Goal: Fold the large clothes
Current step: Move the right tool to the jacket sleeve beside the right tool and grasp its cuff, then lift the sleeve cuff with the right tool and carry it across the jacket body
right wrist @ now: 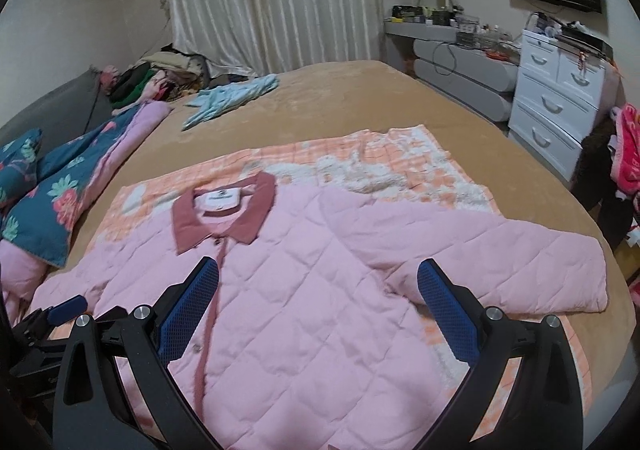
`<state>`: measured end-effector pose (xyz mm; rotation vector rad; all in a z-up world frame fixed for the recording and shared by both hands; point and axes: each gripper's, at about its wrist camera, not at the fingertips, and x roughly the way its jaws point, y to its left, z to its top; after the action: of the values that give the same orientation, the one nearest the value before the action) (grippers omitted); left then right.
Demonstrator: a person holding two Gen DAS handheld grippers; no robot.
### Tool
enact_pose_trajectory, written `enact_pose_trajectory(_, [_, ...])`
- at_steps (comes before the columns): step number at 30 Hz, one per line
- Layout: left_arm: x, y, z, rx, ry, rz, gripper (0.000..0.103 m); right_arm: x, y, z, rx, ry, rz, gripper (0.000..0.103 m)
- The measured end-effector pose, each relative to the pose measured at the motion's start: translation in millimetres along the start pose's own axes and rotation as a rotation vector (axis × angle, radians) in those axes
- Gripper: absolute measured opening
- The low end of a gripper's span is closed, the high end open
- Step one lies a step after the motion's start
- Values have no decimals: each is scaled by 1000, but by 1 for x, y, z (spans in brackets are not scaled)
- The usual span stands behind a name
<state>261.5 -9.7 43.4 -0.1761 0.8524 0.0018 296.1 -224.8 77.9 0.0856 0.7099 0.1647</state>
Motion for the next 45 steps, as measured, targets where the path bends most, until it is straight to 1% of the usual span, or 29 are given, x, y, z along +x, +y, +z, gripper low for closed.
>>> enact_pose_trajectory(3, [11, -9, 5, 17, 3, 0, 94, 13, -19, 1, 35, 1, -36, 99])
enact_pose_trajectory(9, [38, -25, 12, 26, 32, -14, 94, 41, -75, -9, 160, 17, -127, 99])
enact_pose_trajectory(14, [62, -37, 12, 40, 69, -18, 94, 59, -114, -21, 232, 44, -194, 99])
enact_pose_trajectory(19, [83, -47, 10, 44, 97, -11, 94, 70, -154, -29, 326, 44, -256, 99])
enact_pose_trajectory(23, [97, -58, 10, 53, 113, -8, 94, 76, -188, -37, 413, 54, -286, 99])
enact_pose_trajectory(27, [108, -71, 10, 76, 123, -3, 94, 81, -224, -48, 527, 69, -300, 99])
enact_pose_trajectory(37, [128, -96, 14, 118, 136, -4, 94, 81, -289, -71, 730, 78, -368, 99])
enact_pose_trajectory(45, [137, -103, 18, 119, 141, 3, 94, 87, -335, -89, 867, 101, -426, 99])
